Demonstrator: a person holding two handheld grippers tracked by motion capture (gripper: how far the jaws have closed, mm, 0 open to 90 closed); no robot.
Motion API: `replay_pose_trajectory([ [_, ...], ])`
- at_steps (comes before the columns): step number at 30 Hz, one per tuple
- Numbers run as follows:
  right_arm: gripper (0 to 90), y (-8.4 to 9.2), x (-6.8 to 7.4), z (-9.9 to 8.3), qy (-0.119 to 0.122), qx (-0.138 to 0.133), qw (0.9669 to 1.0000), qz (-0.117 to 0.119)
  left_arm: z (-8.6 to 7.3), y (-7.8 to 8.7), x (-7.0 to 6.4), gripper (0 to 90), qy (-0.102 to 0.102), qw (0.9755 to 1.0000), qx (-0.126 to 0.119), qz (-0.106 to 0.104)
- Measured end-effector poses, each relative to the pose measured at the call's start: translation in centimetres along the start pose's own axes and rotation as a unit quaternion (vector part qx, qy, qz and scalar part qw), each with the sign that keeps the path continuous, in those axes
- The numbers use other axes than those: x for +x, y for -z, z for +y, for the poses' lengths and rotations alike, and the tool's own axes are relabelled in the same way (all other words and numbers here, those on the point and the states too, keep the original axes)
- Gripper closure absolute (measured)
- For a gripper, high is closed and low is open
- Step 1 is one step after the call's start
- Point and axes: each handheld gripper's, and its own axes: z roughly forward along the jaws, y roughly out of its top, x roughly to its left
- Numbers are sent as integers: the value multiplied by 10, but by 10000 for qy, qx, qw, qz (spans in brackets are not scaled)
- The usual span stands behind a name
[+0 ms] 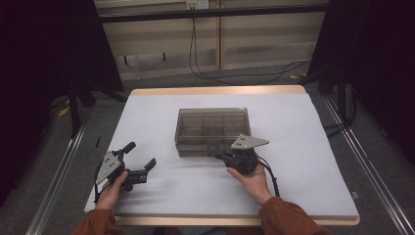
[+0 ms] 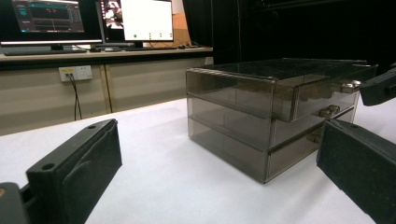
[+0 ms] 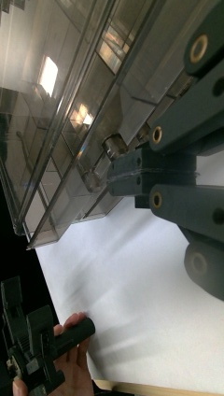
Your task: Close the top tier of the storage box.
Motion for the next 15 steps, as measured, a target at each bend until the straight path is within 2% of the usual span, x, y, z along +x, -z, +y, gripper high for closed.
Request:
replay_pose_trajectory([
  [15,900,-3,-2,1,5,-68,10000,-56,0,0,0,0,3,10000,3,-18],
])
